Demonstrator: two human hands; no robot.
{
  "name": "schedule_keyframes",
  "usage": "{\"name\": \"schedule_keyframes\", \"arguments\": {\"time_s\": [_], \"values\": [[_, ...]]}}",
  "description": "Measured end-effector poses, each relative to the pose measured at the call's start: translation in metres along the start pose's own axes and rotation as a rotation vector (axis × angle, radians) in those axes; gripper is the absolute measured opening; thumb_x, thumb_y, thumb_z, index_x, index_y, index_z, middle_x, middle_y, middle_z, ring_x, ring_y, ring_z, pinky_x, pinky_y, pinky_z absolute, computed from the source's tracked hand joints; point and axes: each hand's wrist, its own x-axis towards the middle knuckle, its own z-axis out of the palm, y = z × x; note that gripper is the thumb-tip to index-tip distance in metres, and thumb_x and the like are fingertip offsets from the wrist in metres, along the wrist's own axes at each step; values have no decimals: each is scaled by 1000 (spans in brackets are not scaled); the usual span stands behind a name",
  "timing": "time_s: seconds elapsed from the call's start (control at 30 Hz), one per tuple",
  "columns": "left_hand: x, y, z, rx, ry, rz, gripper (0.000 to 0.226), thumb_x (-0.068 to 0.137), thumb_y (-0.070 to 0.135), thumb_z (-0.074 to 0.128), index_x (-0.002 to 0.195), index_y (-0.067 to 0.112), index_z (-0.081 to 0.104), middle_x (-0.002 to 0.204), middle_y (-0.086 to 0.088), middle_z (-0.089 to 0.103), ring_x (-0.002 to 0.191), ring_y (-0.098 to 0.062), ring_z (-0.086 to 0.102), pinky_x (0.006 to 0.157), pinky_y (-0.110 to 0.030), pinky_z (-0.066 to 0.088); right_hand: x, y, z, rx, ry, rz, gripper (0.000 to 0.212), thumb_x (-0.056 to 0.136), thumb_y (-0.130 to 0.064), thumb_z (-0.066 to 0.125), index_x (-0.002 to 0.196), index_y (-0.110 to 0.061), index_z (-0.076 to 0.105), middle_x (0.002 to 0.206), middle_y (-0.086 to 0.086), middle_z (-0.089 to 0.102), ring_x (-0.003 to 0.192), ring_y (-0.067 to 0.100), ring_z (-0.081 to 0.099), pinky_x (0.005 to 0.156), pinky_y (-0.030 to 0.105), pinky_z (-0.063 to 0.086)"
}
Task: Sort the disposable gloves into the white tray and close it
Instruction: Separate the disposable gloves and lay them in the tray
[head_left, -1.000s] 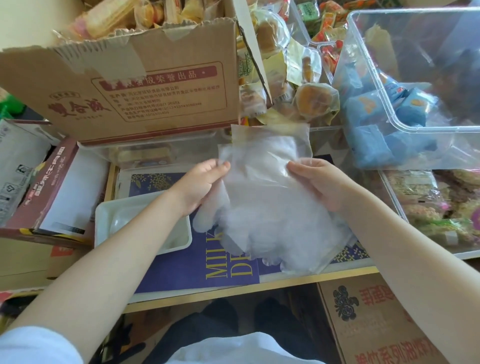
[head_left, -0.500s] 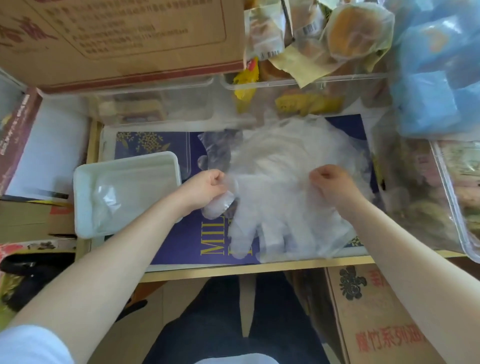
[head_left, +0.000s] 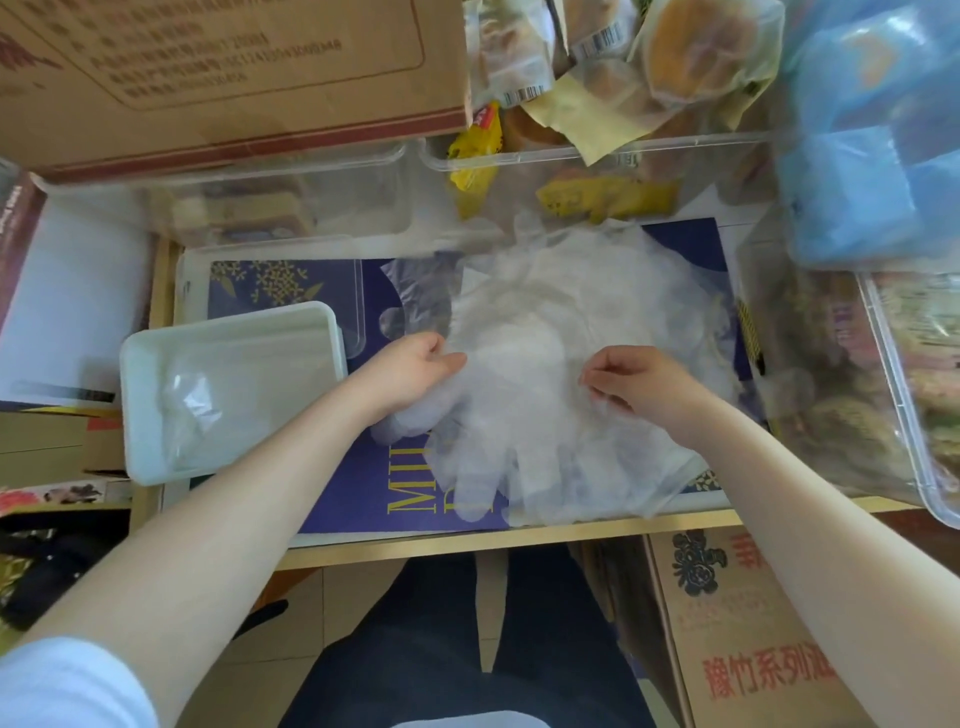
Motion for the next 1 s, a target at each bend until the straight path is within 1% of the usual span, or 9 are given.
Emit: {"name": "schedule_keyframes", "arguments": {"time_s": [0.1, 0.3, 0.37, 0.43, 0.53, 0.6, 0.7, 0.83, 1.0], "values": [[2, -3, 1, -13, 11, 24, 22, 90, 27, 60, 97, 6, 62, 90, -11, 65, 80, -21, 57, 73, -36, 44, -1, 1, -5, 20, 35, 19, 17, 91, -2, 51, 77, -6, 59, 58, -4, 58, 43, 3, 44, 40, 11, 34], [-4, -6, -5, -255, -37, 43, 13, 92, 17, 57, 79, 16, 55, 76, -12, 53, 71, -19, 41, 56, -27, 29, -11, 7, -27, 546, 208, -32, 40, 88, 2, 39, 58, -17, 58, 80, -1, 69, 66, 16, 57, 63, 30, 39], [-5, -4, -7, -248, -60, 31, 13, 93, 22, 55, 82, 15, 57, 78, -7, 54, 73, -17, 44, 60, -25, 32, -19, 8, -32, 722, 214, -70, 53, 84, 6, 29, 48, -17, 60, 81, 3, 69, 67, 20, 52, 64, 29, 40], [-4, 2, -8, -305, -79, 13, 19, 95, 30, 51, 84, 17, 59, 82, -3, 57, 79, -16, 50, 66, -26, 37, -24, 7, -35, 756, 233, -74, 43, 84, 3, 30, 61, -12, 63, 70, 1, 68, 65, 17, 42, 63, 24, 38], [-2, 16, -11, -416, -82, -45, 24, 96, 37, 46, 89, 19, 61, 83, -3, 59, 74, -17, 55, 61, -26, 40, -29, -1, -35, 547, 290, -25, 25, 96, -21, 43, 86, -16, 66, 59, -9, 58, 59, 10, 35, 57, 21, 29], [1, 24, -11, -372, -96, -50, 25, 93, 35, 52, 98, 14, 63, 80, -1, 60, 70, -15, 55, 58, -25, 41, -35, -7, -33, 382, 404, -28, 14, 92, -28, 57, 92, -20, 68, 70, -9, 60, 65, 8, 49, 63, 23, 43], [3, 31, -11, -182, -82, 42, 20, 90, 29, 60, 95, 10, 63, 75, 1, 60, 67, -13, 55, 57, -23, 41, -51, -22, -34, 205, 703, -280, 13, 89, -20, 61, 95, -17, 72, 79, -4, 67, 74, 7, 59, 74, 27, 50], [-1, 37, -10, -177, -51, 113, 19, 92, 27, 56, 80, 13, 57, 64, 2, 53, 53, -8, 46, 46, -17, 35, -69, -49, -23, -192, 940, -606, 21, 92, -17, 52, 99, -14, 72, 55, -10, 49, 51, 8, 43, 54, 14, 36], [-5, 32, -10, -296, -22, 76, 11, 93, 22, 55, 86, 13, 56, 75, -1, 58, 64, -12, 52, 53, -19, 40, -73, -62, -25, -359, 1037, -558, 35, 88, -12, 47, 117, -15, 66, 52, -12, 46, 45, 5, 37, 55, 23, 38]]}}
